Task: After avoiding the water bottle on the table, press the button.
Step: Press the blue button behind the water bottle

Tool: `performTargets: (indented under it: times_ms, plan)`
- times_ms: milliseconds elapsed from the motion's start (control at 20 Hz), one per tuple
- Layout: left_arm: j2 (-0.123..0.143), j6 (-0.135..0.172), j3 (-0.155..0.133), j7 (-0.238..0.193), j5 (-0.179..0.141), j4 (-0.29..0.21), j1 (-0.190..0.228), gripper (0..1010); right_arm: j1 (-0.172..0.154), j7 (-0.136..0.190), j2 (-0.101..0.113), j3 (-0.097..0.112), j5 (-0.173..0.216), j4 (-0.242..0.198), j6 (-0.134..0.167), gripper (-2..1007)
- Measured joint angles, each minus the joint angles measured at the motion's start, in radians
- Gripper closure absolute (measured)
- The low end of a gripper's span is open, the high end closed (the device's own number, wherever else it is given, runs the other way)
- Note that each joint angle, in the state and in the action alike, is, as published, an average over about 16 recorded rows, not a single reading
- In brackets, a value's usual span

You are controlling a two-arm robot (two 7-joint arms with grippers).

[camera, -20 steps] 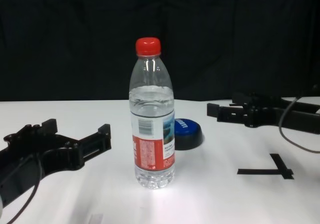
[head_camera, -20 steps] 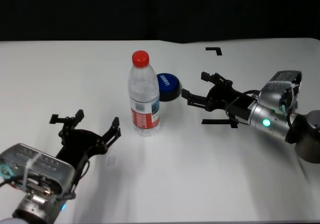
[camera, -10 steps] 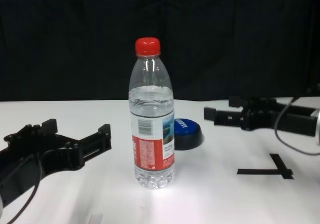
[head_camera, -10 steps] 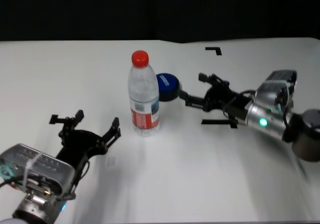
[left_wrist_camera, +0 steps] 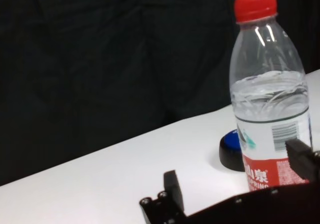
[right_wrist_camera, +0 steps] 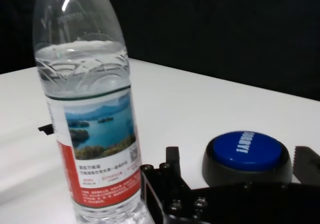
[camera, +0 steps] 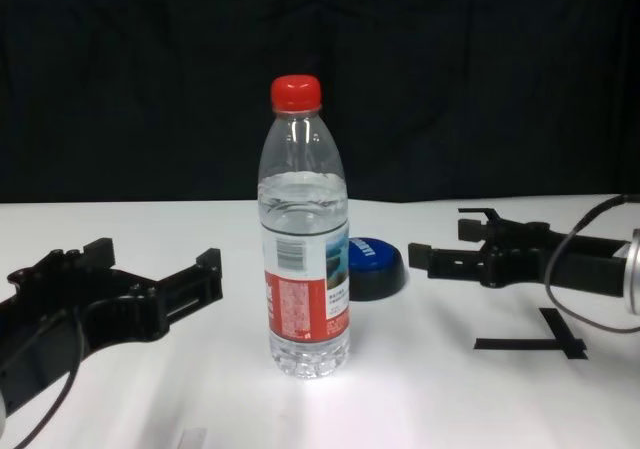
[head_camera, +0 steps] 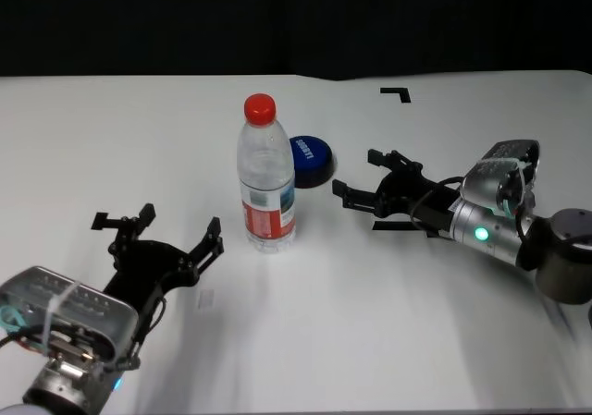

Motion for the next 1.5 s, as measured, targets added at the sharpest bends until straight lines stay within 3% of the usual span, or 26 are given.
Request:
performTargets:
  times_ms: [750, 1500]
  plan:
    - [0.0, 0.0, 0.0, 0.0, 0.0, 0.0, 0.0, 7, 0.082, 0.011, -0.046, 0.006, -0.026, 0.084, -0.018, 3]
    - [0.0, 0.0, 0.0, 0.0, 0.0, 0.0, 0.0, 7, 0.133, 0.033, -0.056, -0.015, -0.055, 0.122, 0.005, 2]
